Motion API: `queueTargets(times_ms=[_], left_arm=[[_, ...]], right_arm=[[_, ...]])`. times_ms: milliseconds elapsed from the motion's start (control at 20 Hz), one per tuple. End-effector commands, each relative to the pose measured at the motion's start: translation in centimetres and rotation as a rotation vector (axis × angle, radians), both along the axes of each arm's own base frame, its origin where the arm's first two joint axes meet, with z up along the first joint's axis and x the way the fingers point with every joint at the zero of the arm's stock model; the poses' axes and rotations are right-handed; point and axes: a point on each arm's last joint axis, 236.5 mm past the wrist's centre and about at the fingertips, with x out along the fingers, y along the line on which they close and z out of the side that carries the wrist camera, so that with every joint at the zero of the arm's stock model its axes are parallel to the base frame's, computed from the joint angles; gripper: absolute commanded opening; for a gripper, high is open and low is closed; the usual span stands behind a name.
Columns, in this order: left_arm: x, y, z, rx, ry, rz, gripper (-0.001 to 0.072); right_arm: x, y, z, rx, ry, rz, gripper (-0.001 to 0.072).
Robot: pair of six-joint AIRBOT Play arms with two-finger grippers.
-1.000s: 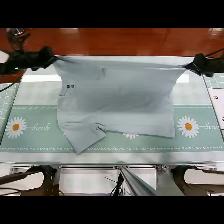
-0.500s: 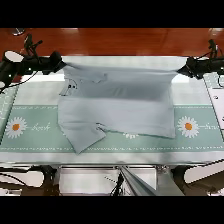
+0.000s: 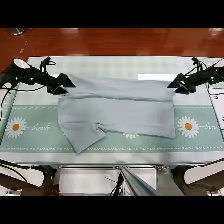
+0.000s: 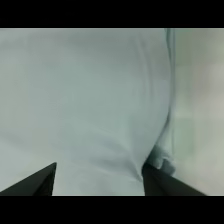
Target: Fold the shirts.
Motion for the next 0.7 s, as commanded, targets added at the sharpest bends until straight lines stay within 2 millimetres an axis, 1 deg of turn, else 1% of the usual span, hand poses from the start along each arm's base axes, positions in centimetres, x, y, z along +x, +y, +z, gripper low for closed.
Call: queueTargets(times_ms=[0, 50, 150, 200, 250, 300, 350, 400, 450, 500, 550, 600, 650], left_arm=[[-4.1, 1.5, 1.5, -0.038, 0.151, -0.075, 0.0704], [-5.2, 3.1, 2.3, -0.012, 0.164, -0.075, 0.0704], [-7.4, 6.6, 3.2, 0.071, 0.154, -0.036, 0.0703], [-8.6, 7.8, 3.2, 0.096, 0.147, -0.001, 0.0704], [-10.3, 8.7, 2.7, 0.101, 0.142, 0.039, 0.0704], [-12.3, 9.1, 1.9, 0.095, 0.156, 0.078, 0.0703], [-14.7, 9.3, 0.7, 0.083, 0.179, 0.106, 0.0704], [-16.8, 9.3, -0.4, 0.067, 0.210, 0.149, 0.0703], [-18.4, 9.1, -1.3, 0.039, 0.227, 0.207, 0.0703], [-18.7, 8.2, -1.5, -0.023, 0.201, 0.261, 0.0704], [-18.3, 6.8, -1.0, -0.109, 0.135, 0.302, 0.0704], [-18.0, 5.6, -0.7, -0.164, 0.081, 0.327, 0.0703], [-18.1, 4.6, -0.9, -0.195, 0.062, 0.347, 0.0704]], right_arm=[[-2.4, 0.1, 1.8, 0.007, 0.054, 0.038, 0.0622], [-3.3, -1.5, 3.0, -0.041, 0.049, 0.038, 0.0622], [-5.3, -5.1, 5.2, -0.167, 0.025, -0.008, 0.0622], [-6.2, -6.1, 6.1, -0.193, -0.012, -0.064, 0.0622], [-7.1, -6.5, 6.4, -0.203, -0.055, -0.120, 0.0621], [-8.4, -6.5, 6.2, -0.212, -0.089, -0.174, 0.0622], [-9.9, -5.7, 5.6, -0.204, -0.109, -0.207, 0.0621], [-11.8, -4.1, 4.7, -0.179, -0.125, -0.220, 0.0622], [-13.5, -2.3, 4.0, -0.143, -0.136, -0.215, 0.0621], [-15.2, -0.2, 3.4, -0.087, -0.139, -0.216, 0.0621], [-16.4, 1.6, 3.1, -0.032, -0.143, -0.229, 0.0622], [-17.2, 3.2, 3.1, 0.022, -0.157, -0.249, 0.0622], [-17.6, 4.1, 3.1, 0.056, -0.174, -0.271, 0.0621]])
